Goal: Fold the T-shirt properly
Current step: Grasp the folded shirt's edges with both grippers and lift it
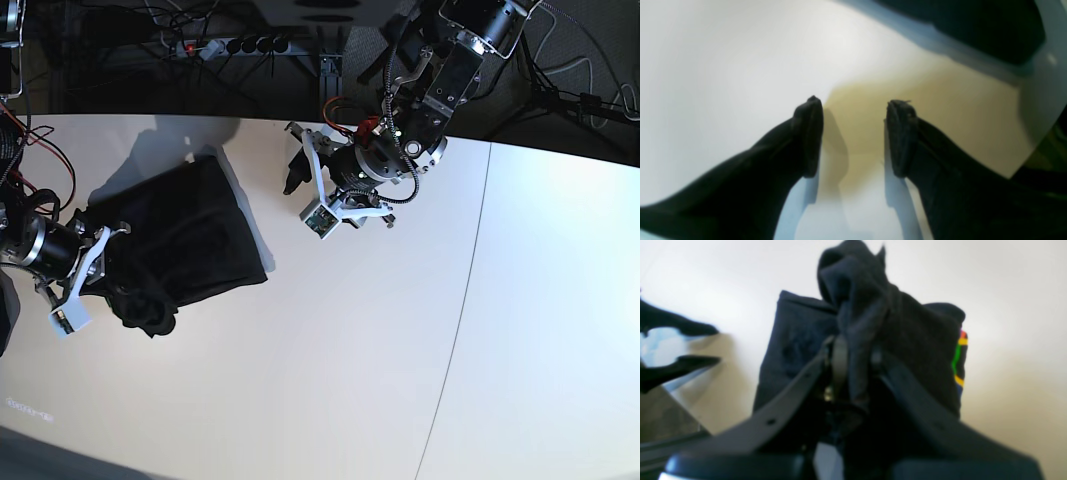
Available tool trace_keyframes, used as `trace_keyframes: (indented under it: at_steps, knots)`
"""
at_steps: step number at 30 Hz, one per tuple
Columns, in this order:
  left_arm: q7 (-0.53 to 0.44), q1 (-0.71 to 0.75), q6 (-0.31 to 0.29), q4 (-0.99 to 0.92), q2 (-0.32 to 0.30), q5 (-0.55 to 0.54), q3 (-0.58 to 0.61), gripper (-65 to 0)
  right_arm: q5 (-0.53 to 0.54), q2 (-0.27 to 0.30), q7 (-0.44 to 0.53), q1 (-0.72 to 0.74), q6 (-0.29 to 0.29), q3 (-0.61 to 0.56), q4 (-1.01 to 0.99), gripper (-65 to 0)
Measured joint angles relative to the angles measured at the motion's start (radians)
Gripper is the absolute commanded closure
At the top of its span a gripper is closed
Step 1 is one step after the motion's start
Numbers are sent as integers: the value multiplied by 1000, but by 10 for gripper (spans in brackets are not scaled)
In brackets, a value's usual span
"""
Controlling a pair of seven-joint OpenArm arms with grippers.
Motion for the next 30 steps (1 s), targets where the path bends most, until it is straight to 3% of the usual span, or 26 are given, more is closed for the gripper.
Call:
trace_keyframes:
  at_steps: [10, 30]
  knots:
    - [-68, -14, -4, -66, 3, 3, 0, -342, 8, -75, 0, -1, 0, -6, 32, 0]
    - [-60, -14, -4, -67, 6, 2, 0, -342, 35, -81, 0, 0, 0, -6, 32, 0]
